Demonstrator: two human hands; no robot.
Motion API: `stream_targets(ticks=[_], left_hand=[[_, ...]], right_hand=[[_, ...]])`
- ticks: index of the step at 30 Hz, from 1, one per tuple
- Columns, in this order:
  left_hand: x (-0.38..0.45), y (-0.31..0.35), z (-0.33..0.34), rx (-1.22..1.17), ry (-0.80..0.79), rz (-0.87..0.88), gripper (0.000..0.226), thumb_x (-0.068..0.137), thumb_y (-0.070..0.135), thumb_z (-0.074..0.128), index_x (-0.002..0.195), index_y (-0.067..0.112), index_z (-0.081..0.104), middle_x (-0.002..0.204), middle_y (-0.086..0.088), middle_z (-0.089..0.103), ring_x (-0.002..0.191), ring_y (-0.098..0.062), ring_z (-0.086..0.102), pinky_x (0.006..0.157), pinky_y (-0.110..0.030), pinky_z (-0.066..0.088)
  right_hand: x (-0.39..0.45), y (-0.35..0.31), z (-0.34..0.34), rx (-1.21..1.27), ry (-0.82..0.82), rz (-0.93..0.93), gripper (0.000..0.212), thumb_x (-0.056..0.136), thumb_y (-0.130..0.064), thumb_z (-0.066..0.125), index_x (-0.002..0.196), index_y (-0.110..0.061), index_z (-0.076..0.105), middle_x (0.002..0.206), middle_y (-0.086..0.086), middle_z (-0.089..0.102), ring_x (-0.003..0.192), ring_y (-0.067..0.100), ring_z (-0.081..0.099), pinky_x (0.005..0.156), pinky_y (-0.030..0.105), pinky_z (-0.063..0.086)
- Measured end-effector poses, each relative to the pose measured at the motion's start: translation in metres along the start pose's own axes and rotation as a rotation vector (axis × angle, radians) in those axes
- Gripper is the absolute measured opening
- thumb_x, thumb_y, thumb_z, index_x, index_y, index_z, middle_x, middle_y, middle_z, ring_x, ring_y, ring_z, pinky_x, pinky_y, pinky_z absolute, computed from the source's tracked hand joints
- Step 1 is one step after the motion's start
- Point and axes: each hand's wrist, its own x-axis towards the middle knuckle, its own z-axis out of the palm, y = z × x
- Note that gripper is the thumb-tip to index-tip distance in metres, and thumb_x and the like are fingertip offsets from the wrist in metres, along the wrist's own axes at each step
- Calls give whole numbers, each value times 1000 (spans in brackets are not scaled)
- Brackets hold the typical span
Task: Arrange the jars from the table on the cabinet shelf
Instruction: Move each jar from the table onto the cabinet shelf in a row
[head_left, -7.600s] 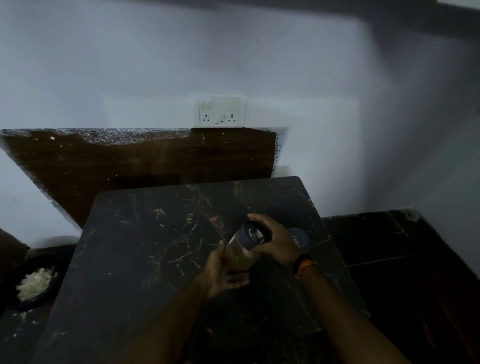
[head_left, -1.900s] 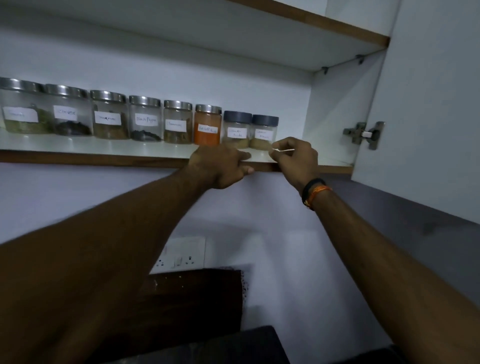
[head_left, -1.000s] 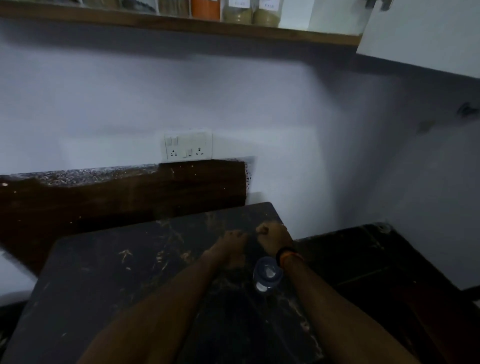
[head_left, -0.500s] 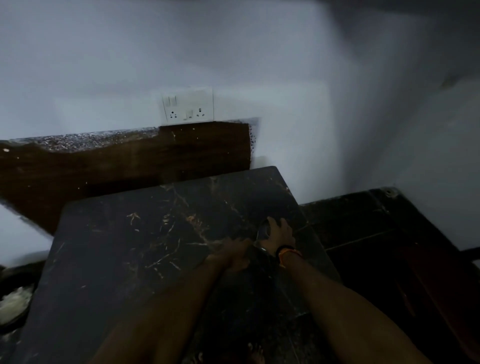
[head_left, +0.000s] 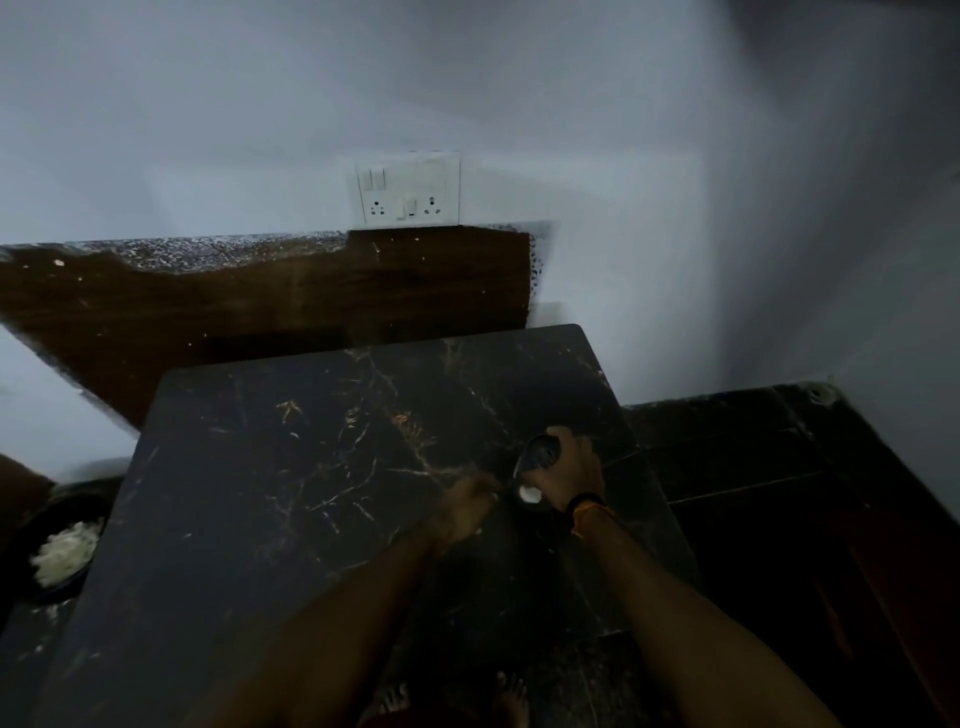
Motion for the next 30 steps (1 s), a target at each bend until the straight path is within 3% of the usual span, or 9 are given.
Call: stream_targets(ticks=[3,6,10,12,18,23,27,30], left_hand=[[-4,-4,3,-282,50,-115,27,105,25,43,126,18,59,103,-7,62,89,-21,58,84,-41,54],[-7,-11,2,-538,90,-240,31,106,40,38,120,21,58,120,-11,63,104,-27,62,92,-46,55],[-11,-18,-2,-895,-31,-364,56,97,66,37,120,21,59,123,-19,64,111,-36,63,92,-50,56],[-14,-18,-3,-1068,-120,-355,57,94,66,43,121,20,61,123,-22,67,113,-40,64,93,-53,55],[-28,-11,-2,-1285,-237,-271,55,86,45,62,131,13,64,130,-24,64,122,-41,59,93,-52,54],[-36,-2,4,-1458,-302,-124,54,86,28,68,135,9,60,136,-27,59,126,-47,55,102,-63,46],[-38,17,2,-1377,-265,108,60,72,18,83,128,9,66,133,-24,63,120,-45,61,100,-64,46],[-40,33,-5,-1237,-225,283,58,79,20,78,134,16,61,134,-17,63,123,-40,60,102,-61,48]], right_hand=[[-6,-1,1,187,-27,-62,75,66,-22,83,133,-33,53,132,7,47,121,30,53,103,43,47],[-16,0,-1,363,-91,-129,77,63,-12,85,131,-33,57,132,0,52,119,22,55,100,37,51],[-30,-2,-8,560,-212,-167,79,59,2,82,127,-33,60,129,-8,58,120,20,56,98,48,55],[-37,-4,-13,617,-239,-195,77,58,1,78,126,-32,61,130,-6,58,121,22,55,97,49,55],[-45,-12,-31,750,-302,-282,75,60,-6,72,131,-28,60,135,1,58,121,27,58,92,48,58],[-46,-22,-38,943,-295,-285,72,68,-7,64,139,-16,54,137,8,58,123,29,58,91,41,55],[-44,-34,-42,1161,-280,-224,68,74,-14,67,140,-17,51,139,13,57,120,33,61,84,37,57],[-40,-44,-45,1287,-252,-193,70,81,-17,68,146,-21,44,141,16,55,118,35,62,81,39,57]])
